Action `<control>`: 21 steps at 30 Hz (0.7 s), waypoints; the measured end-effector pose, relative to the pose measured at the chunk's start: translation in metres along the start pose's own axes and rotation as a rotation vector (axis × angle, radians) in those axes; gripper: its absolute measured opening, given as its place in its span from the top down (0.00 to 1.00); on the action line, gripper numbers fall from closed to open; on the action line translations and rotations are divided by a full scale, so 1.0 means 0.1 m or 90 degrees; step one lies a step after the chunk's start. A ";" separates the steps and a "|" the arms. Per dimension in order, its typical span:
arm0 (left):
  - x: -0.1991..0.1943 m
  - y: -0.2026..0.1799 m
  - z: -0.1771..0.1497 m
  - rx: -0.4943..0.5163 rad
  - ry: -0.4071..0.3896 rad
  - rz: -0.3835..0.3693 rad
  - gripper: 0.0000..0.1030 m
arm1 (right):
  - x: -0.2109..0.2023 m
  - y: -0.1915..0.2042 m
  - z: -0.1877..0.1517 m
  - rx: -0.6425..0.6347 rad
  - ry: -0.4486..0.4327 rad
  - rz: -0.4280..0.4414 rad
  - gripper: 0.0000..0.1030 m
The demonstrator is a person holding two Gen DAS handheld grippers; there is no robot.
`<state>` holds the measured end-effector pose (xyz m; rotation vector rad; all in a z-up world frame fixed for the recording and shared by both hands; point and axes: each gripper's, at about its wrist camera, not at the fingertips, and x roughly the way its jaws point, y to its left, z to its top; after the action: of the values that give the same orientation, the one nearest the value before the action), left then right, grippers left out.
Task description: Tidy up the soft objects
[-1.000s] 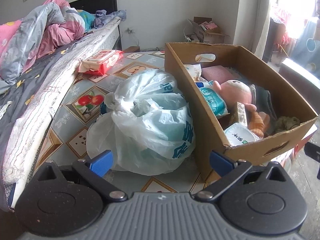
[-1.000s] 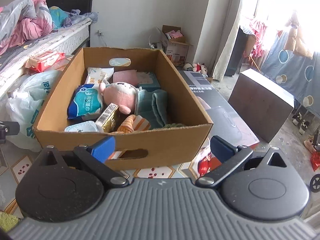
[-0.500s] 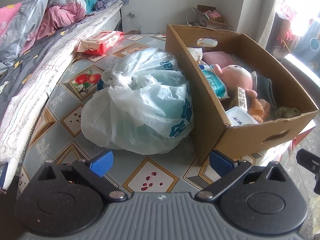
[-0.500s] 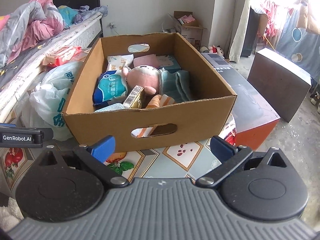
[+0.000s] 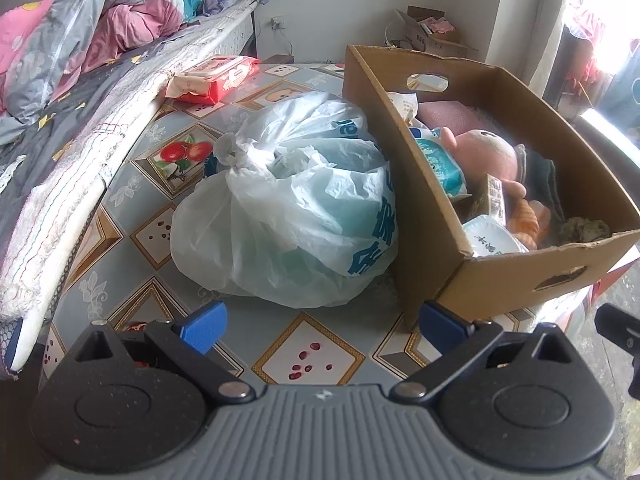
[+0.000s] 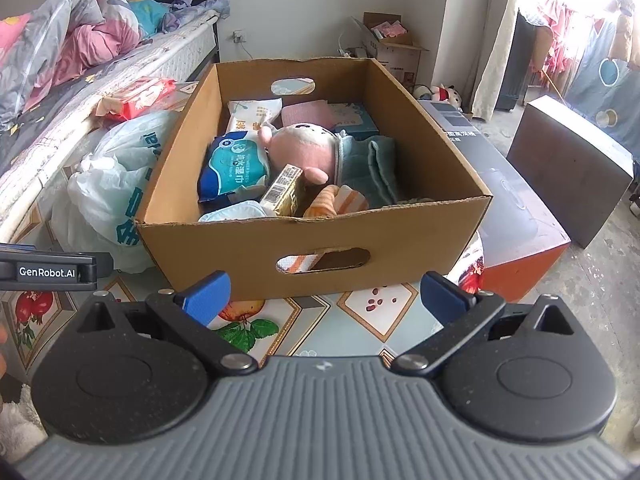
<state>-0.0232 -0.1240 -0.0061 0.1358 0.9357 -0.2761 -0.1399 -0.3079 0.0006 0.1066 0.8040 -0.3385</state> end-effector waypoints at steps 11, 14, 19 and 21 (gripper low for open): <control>0.00 -0.04 0.00 0.014 0.002 -0.002 0.01 | 0.00 0.03 0.01 -0.016 0.008 -0.001 0.01; 0.01 -0.05 0.00 0.015 0.007 0.001 0.01 | 0.00 0.03 0.02 -0.015 0.007 -0.004 0.01; 0.04 -0.06 0.01 0.016 0.012 0.006 0.01 | 0.00 0.03 0.02 -0.020 0.007 -0.012 0.01; 0.05 -0.07 0.01 0.019 0.014 0.009 0.01 | 0.00 0.04 0.02 -0.025 0.008 -0.015 0.01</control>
<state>-0.0222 -0.1317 -0.0094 0.1726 0.9517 -0.2764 -0.1370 -0.3044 0.0015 0.0629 0.8248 -0.3448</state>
